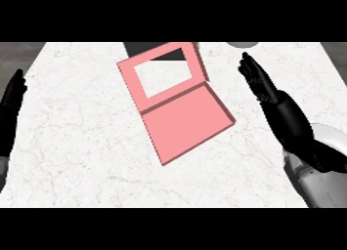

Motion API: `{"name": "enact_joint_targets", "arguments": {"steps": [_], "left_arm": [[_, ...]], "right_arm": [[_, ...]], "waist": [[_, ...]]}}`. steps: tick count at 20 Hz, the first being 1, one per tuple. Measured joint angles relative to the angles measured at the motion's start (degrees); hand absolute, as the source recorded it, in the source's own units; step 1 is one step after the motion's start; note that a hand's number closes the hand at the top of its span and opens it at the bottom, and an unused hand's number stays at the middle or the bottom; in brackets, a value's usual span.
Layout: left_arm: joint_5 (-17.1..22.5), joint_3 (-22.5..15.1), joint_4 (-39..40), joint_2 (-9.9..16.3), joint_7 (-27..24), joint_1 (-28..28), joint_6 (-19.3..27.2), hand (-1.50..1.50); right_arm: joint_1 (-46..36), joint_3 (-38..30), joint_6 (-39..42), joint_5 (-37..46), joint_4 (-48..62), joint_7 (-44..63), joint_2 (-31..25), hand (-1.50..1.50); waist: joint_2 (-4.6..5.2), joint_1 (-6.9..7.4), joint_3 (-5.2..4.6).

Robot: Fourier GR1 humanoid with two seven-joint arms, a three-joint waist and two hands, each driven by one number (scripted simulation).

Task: Pick the can from the plate and place it in the cardboard box

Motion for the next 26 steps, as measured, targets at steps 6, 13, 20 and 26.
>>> {"name": "enact_joint_targets", "arguments": {"steps": [6,13,20,26], "left_arm": [[-1.41,1.55,1.26,1.4,0.35,4.64,1.62,0.0],[-0.66,0.94,3.21,0.2,1.68,6.95,0.99,0.0],[-1.06,0.12,4.28,-0.95,1.28,6.67,0.27,0.0],[-1.6,-0.43,4.86,-1.42,1.58,5.14,-0.55,0.0]], "right_arm": [[11.19,-7.97,15.47,-13.38,2.76,-4.1,-9.48,-1.5],[18.15,-10.07,24.16,-1.42,11.32,-21.18,-23.68,-1.5],[21.75,-13.96,28.55,-0.93,25.86,-39.47,-28.8,-1.5],[19.02,-11.95,22.45,10.28,31.29,-46.04,-37.07,-1.5]], "waist": [[1.99,-2.07,-1.11],[2.73,-2.91,-1.26],[2.99,-1.52,-1.15],[3.03,-0.06,-1.28]]}}
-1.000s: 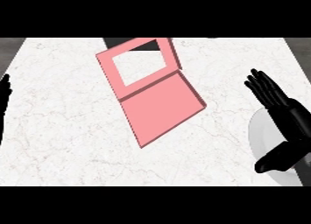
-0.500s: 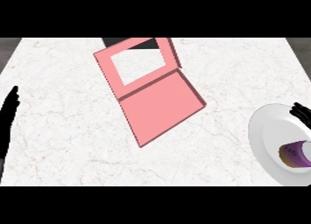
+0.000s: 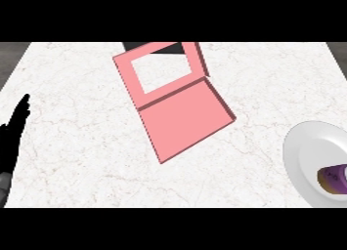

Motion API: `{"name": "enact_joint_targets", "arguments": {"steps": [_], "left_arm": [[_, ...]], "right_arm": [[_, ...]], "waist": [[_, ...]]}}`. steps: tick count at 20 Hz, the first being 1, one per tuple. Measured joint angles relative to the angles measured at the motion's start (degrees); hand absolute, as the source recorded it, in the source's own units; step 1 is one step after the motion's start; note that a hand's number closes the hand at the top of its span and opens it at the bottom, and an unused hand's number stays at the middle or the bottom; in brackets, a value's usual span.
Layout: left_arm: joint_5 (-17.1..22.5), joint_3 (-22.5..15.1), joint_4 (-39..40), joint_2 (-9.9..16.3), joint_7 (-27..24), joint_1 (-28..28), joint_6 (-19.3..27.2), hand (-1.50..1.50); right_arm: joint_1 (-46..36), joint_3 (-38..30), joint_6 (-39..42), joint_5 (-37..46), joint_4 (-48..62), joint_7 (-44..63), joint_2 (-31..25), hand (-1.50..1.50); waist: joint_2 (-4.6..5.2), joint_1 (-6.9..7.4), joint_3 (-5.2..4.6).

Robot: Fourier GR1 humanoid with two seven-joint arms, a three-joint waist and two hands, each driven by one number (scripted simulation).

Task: Pick the can from the plate and place it in the cardboard box

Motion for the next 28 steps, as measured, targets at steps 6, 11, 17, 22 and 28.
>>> {"name": "enact_joint_targets", "arguments": {"steps": [6,11,17,22,28], "left_arm": [[-0.36,0.19,1.93,-0.35,-0.53,-1.5,-1.26,0.0],[-0.66,1.0,2.5,-0.4,-0.76,-1.73,-2.03,0.0],[-1.53,2.37,4.07,-1.72,-2.58,-1.07,-2.88,0.0],[-3.59,3.02,4.19,-3.24,-2.09,-0.89,-2.68,0.0],[-5.41,4.43,2.62,-4.68,-0.92,-0.05,-2.63,0.0]], "right_arm": [[-4.39,6.52,-4.05,11.5,4.84,-3.4,-4.4,-1.5],[-9.87,12.8,-5.91,20.85,8.05,-3.28,-4.04,-1.5],[-16.73,17.37,-6.92,28.94,14.44,-3.01,-0.01,-1.5],[-20.82,18.33,-8.15,33.96,19.9,-3.4,3.27,-1.5],[-21.12,17.79,-9.15,36.61,20.67,-3.72,4.99,-1.5]], "waist": [[0.03,0.8,-0.17],[-0.15,0.95,-0.27],[-0.36,0.27,-0.35],[-0.47,-0.22,-0.36],[-0.62,-0.73,-0.4]]}}
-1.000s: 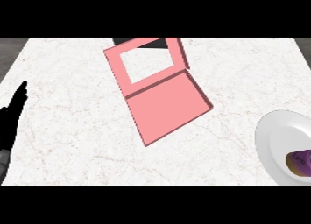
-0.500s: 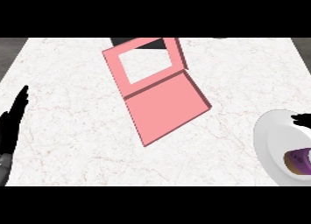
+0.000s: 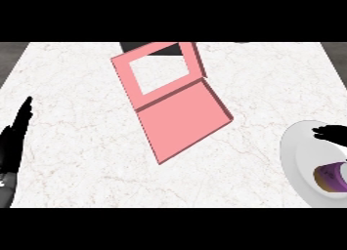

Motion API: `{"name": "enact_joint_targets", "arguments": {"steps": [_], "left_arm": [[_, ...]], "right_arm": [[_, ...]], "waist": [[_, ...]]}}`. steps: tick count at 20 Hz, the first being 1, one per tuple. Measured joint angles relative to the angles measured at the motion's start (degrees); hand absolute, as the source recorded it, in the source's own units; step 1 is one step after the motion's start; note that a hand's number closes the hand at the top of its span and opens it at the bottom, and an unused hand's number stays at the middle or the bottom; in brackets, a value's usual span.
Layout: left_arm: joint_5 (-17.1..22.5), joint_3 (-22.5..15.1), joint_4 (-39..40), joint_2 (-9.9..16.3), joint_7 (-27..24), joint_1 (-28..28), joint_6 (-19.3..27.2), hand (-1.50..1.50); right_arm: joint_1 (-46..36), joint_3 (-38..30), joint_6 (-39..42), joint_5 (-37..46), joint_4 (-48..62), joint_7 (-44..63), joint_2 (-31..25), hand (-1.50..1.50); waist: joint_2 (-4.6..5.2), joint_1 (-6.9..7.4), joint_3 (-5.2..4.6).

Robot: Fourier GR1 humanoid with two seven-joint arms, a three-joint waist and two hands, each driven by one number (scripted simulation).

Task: Pick the can from the plate and place it in the cardboard box

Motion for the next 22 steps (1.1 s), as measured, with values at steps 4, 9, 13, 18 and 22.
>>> {"name": "enact_joint_targets", "arguments": {"steps": [4,9,13,18,22], "left_arm": [[-0.32,1.25,0.49,-0.03,-0.42,-0.08,-1.31,0.0],[-0.76,2.1,0.13,-0.23,0.58,-0.84,-2.1,0.0],[-1.15,2.78,0.16,-0.5,-0.06,0.09,-2.33,0.0],[-1.81,3.7,0.15,-0.88,-0.08,0.44,-3.32,0.0],[-2.09,5.14,-0.37,-0.99,0.31,0.24,-4.58,0.0]], "right_arm": [[0.72,-0.12,-0.44,0.56,0.51,-0.74,0.68,-1.5],[1.82,0.58,-0.34,0.04,-1.08,-1.5,0.88,-1.5],[3.93,0.57,-0.11,-1.94,-5.06,-2.04,-0.71,-1.5],[7.42,1.15,0.27,-1.78,-11.33,-0.66,-2.06,-1.5],[9.14,0.84,0.64,0.44,-13.0,1.53,-1.76,-1.5]], "waist": [[-0.01,-0.13,-0.02],[-0.03,-0.23,-0.01],[-0.13,-0.49,-0.04],[-0.17,-0.68,-0.06],[-0.14,-0.52,-0.06]]}}
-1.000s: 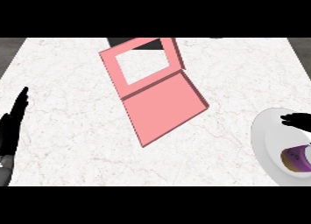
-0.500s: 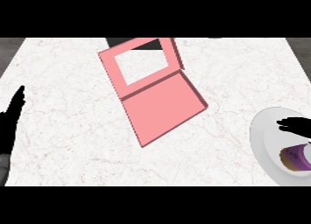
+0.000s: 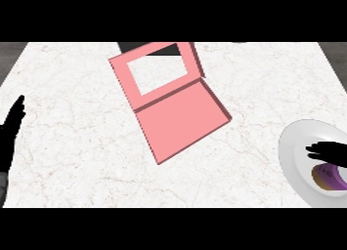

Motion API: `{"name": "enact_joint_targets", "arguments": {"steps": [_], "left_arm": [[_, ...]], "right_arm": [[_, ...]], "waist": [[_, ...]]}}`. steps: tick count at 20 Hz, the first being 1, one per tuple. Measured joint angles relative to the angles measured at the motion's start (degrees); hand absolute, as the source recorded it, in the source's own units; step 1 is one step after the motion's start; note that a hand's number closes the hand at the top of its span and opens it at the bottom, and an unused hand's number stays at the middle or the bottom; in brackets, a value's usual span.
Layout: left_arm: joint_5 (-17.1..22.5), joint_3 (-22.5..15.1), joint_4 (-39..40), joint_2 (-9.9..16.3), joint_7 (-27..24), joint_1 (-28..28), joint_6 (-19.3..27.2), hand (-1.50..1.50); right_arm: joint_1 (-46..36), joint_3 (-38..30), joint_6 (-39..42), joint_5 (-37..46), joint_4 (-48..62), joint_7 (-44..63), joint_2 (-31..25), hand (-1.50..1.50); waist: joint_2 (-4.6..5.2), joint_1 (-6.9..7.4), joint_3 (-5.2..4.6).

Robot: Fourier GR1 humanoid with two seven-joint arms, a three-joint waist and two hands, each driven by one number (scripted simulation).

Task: Pick the can from the plate and place it in the cardboard box

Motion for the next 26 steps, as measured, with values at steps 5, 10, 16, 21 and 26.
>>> {"name": "enact_joint_targets", "arguments": {"steps": [5,10,16,21,26], "left_arm": [[-1.65,0.45,2.1,-1.81,-1.16,-0.79,-0.33,0.0],[-2.45,1.47,2.09,-2.14,-1.52,-0.62,-1.0,0.0],[-3.54,1.91,1.35,-3.11,-0.49,-1.03,-1.35,0.0],[-3.92,2.79,1.21,-3.12,-0.31,-0.63,-1.59,0.0],[-3.7,3.74,1.6,-2.82,-0.33,0.49,-1.34,0.0]], "right_arm": [[-0.05,-0.55,0.48,3.3,0.33,2.7,2.98,1.5],[-0.31,-3.78,-4.09,4.51,1.77,2.68,6.59,1.5],[-0.5,-7.53,-9.44,5.28,1.94,2.84,10.08,1.5],[0.07,-12.13,-12.68,3.75,-0.46,6.99,11.57,1.5],[3.27,-17.29,-17.44,2.68,-2.42,26.49,17.46,1.5]], "waist": [[-0.15,0.15,-0.37],[-0.19,0.2,-0.49],[-0.12,0.07,-0.3],[-0.15,-0.39,-0.12],[-0.82,-2.47,-0.3]]}}
